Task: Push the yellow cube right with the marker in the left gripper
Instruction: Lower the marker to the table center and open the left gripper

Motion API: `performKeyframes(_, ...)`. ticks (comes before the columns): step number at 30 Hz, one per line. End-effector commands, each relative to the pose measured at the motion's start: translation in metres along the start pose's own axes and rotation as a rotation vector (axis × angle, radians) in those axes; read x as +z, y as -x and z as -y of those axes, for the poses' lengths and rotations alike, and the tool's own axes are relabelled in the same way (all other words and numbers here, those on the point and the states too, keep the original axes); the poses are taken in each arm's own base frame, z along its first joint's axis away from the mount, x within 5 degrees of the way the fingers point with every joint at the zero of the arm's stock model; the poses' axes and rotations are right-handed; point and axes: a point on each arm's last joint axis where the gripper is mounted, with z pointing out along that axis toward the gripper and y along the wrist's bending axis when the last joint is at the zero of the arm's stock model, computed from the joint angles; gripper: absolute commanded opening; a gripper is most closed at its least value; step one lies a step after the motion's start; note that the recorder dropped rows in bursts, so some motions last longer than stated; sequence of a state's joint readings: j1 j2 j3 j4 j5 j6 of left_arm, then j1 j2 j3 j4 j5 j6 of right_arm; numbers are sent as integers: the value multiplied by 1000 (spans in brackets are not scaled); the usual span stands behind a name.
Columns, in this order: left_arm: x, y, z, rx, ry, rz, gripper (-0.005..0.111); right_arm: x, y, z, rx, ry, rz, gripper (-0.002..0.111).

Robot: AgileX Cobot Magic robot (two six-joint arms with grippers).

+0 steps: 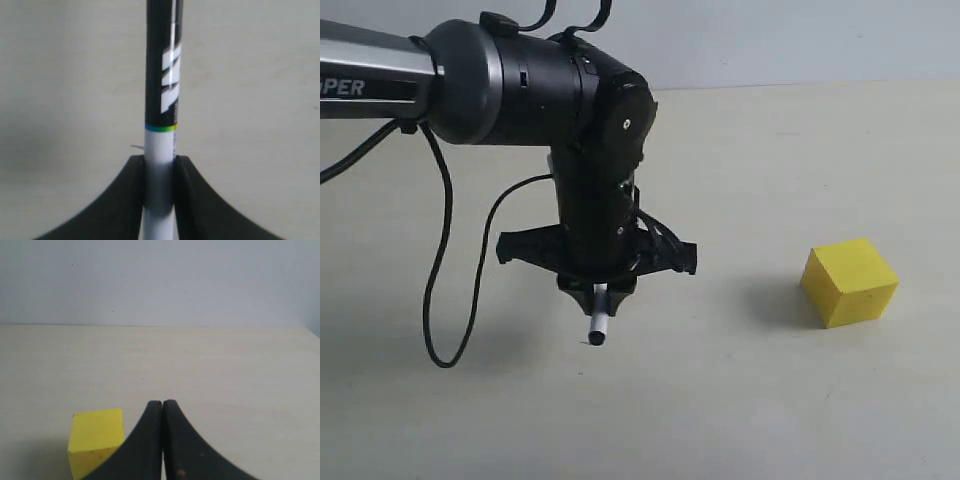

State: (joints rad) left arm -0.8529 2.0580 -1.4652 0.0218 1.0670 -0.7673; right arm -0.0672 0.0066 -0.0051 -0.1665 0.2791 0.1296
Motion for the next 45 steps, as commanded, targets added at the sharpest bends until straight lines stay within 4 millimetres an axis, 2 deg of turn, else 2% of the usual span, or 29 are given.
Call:
performKeyframes(1, -2, 4, 6, -40, -81, 28, 0, 0, 0, 0, 3, 5, 14, 0)
performKeyframes(10, -2, 14, 13, -176, -168, 115, 0, 0, 0, 0, 3, 5, 14, 0)
performKeyframes(15, 12, 20, 16, -186, -189, 139, 0, 0, 0, 0, 3, 5, 14, 0)
performKeyframes(20, 34, 28, 5, -226, -130, 81, 0, 0, 0, 0, 3, 5, 14, 0)
performKeyframes(24, 37, 30, 2, -225, -124, 77, 1, 0, 0, 0, 3, 5, 14, 0)
performKeyframes(26, 37, 30, 2, -202, -123, 78, 10, 0, 0, 0, 3, 5, 14, 0)
performKeyframes(29, 37, 30, 2, -198, -119, 75, 32, 0, 0, 0, 3, 5, 14, 0)
performKeyframes(31, 37, 30, 2, -198, -119, 75, 40, 0, 0, 0, 3, 5, 14, 0)
performKeyframes(45, 37, 30, 2, -175, -123, 81, 41, 0, 0, 0, 3, 5, 14, 0)
